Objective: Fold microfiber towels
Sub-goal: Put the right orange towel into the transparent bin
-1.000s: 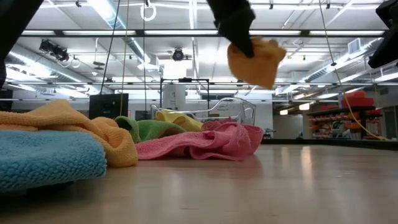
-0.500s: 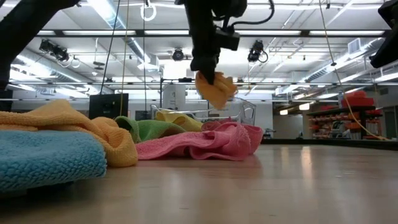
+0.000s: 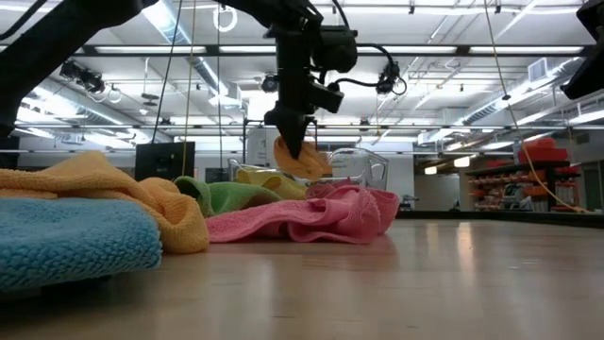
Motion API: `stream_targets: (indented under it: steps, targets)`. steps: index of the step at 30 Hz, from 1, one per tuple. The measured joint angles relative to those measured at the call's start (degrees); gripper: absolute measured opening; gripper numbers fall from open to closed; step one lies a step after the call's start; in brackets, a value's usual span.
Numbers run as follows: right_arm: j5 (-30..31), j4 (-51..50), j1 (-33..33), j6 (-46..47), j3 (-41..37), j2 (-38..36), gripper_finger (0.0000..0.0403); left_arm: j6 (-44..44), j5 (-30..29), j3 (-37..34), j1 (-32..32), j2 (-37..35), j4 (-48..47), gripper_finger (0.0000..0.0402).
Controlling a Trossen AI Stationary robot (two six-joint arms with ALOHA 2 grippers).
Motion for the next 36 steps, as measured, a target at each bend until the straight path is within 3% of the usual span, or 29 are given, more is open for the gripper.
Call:
stream_targets:
  steps: [5, 11, 19, 22, 31, 36]
  targets:
    - [0.0, 0.9, 0.4, 0.0, 0.0, 0.0, 0.0200, 0.0, 4.5, 0.0, 0.0, 0.3, -2.7, 0.0026]
    - [0.6, 1.7, 1.0, 0.0, 0.0, 0.0, 0.0200, -0.2, 5.4, 0.0, -0.2, 1.6, -9.4, 0.0026]
    - [1.0, 2.6, 1.0, -0.2, 0.0, -0.1, 0.0200, 1.1, 7.0, 0.0, -0.9, 2.5, -11.7, 0.0032]
    - [1.2, 2.6, 1.0, -0.2, 0.0, -0.1, 0.0200, 0.4, 7.1, 0.0, -0.6, 2.4, -11.6, 0.0068]
    - [1.4, 2.6, 1.0, -0.2, 0.0, -0.2, 0.0200, -6.7, 7.0, 0.1, -1.4, 2.4, -12.7, 0.0227]
    - [1.7, 2.6, 1.0, -0.3, 0.0, -0.2, 0.0200, -10.0, 6.9, 2.6, -2.1, 2.4, -17.4, 0.0267]
